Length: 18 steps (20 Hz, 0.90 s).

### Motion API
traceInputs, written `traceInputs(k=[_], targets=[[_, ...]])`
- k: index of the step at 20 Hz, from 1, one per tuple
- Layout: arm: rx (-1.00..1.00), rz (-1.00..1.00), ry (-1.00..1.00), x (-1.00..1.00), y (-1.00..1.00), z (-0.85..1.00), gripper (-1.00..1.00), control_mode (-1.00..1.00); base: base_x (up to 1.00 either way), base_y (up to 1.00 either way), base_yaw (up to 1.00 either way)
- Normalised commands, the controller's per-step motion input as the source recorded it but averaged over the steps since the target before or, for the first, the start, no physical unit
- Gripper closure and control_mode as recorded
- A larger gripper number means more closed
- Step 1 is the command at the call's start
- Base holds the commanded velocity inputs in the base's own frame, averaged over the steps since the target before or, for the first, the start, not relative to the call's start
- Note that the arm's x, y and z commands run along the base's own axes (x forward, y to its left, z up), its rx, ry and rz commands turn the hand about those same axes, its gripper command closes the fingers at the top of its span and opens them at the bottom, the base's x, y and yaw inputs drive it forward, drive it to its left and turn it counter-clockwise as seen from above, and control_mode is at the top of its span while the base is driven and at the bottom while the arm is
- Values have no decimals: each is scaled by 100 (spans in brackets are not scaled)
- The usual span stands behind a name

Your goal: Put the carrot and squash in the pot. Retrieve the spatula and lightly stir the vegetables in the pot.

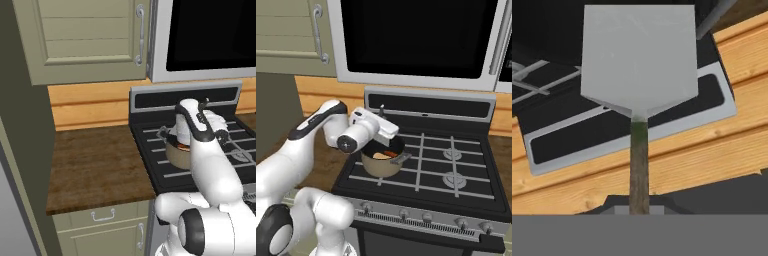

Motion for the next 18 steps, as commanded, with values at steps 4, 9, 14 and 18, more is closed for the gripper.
traceInputs(k=[4, 9, 14, 18], targets=[[-2, 0, -8, -19, -34, -56, 100, -100, 0, 0, 0], [-5, 0, -19, -8, -19, -44, 100, -100, 0, 0, 0], [-12, 0, -29, -12, 0, -59, 100, -100, 0, 0, 0], [-2, 0, -2, -2, 0, -81, 100, -100, 0, 0, 0]])
